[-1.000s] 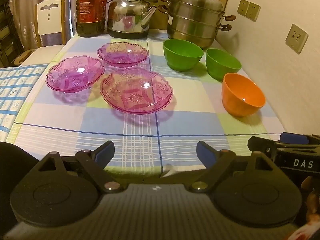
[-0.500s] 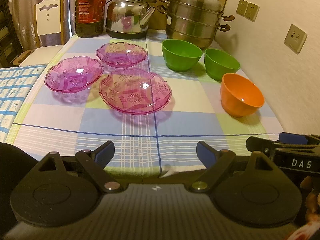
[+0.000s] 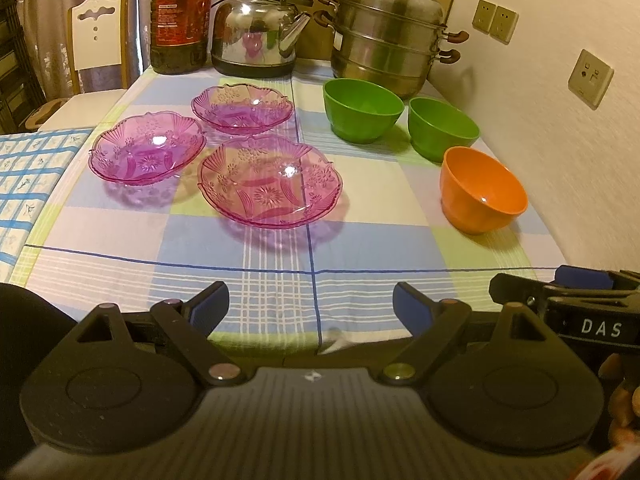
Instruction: Organize plates and bowls
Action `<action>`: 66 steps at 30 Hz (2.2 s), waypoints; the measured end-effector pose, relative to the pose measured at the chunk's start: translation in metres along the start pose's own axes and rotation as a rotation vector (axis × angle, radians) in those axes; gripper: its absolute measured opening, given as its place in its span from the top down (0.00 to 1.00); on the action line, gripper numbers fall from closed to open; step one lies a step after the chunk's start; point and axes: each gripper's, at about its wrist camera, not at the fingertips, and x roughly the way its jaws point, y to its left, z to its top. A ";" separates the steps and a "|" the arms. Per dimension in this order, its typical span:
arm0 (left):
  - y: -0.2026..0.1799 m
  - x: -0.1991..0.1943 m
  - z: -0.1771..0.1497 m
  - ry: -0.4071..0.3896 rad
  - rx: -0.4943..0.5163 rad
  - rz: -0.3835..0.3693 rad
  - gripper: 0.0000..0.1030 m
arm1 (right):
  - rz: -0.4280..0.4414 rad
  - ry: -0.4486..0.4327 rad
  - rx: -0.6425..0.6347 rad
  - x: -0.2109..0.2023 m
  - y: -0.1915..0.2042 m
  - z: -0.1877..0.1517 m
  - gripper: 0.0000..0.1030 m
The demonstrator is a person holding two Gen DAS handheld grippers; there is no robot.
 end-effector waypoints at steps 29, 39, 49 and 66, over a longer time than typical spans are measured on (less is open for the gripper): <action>-0.002 0.002 -0.004 0.002 -0.003 -0.005 0.16 | 0.003 0.003 0.005 0.002 -0.001 0.000 0.09; -0.002 0.003 -0.005 0.002 -0.005 -0.007 0.16 | 0.003 0.003 0.006 0.002 -0.001 0.000 0.09; -0.002 0.003 -0.006 0.003 -0.004 -0.007 0.16 | 0.004 0.005 0.007 0.002 -0.001 0.000 0.09; 0.011 0.000 0.002 -0.004 -0.032 -0.006 0.16 | 0.016 0.005 0.006 0.006 0.002 0.001 0.09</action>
